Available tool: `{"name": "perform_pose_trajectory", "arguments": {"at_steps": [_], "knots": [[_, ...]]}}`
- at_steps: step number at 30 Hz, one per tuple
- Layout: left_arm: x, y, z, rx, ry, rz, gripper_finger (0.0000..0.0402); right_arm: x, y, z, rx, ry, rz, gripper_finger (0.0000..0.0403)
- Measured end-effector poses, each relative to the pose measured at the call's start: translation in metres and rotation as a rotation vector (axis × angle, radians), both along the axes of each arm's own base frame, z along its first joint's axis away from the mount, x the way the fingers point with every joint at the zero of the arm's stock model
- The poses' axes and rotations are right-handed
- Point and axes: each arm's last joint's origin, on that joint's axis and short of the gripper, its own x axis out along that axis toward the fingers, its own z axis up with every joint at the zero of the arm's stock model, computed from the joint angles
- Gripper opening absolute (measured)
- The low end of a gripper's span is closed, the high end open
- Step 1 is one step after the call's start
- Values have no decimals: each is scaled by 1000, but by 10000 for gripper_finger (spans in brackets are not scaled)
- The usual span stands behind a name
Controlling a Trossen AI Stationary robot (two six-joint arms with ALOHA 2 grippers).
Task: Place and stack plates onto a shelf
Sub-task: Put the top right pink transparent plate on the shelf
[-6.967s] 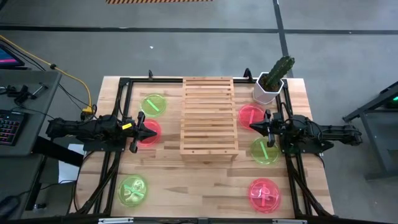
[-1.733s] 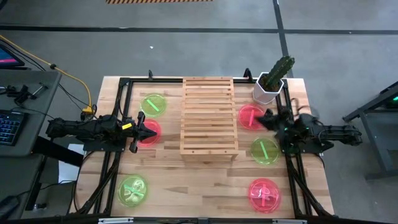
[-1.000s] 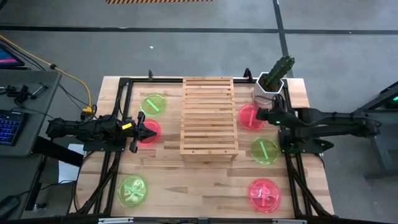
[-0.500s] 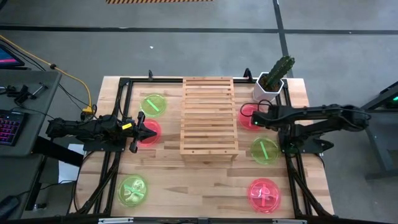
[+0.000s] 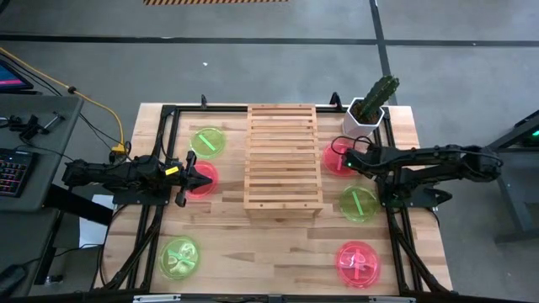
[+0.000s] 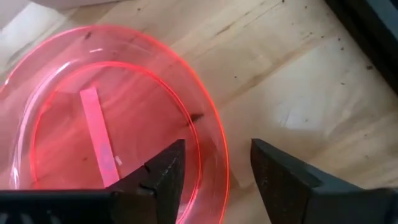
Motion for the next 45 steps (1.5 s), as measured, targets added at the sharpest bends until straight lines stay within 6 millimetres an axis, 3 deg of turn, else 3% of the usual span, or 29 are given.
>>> {"name": "perform_pose_trajectory", "arguments": {"at_steps": [3,10,15,31,33,37,41,45], "knots": [[0,0,0,0,0,0,1,-1,-1,-1,-4,5,-8,145],[0,0,0,0,0,0,1,-2,-3,-1,-31,27,25,11],[0,0,0,0,0,0,1,-2,0,8,-15,-8,130,7],[0,0,0,0,0,0,1,-21,14,108,-157,-88,324,0],[0,0,0,0,0,1,1,-24,15,113,-144,-70,326,0],[0,0,0,0,0,0,1,-19,17,101,-93,-100,340,0],[0,0,0,0,0,0,1,-9,19,68,-65,-154,342,0],[0,0,0,0,0,0,1,-13,22,38,-26,-135,271,0]]}}
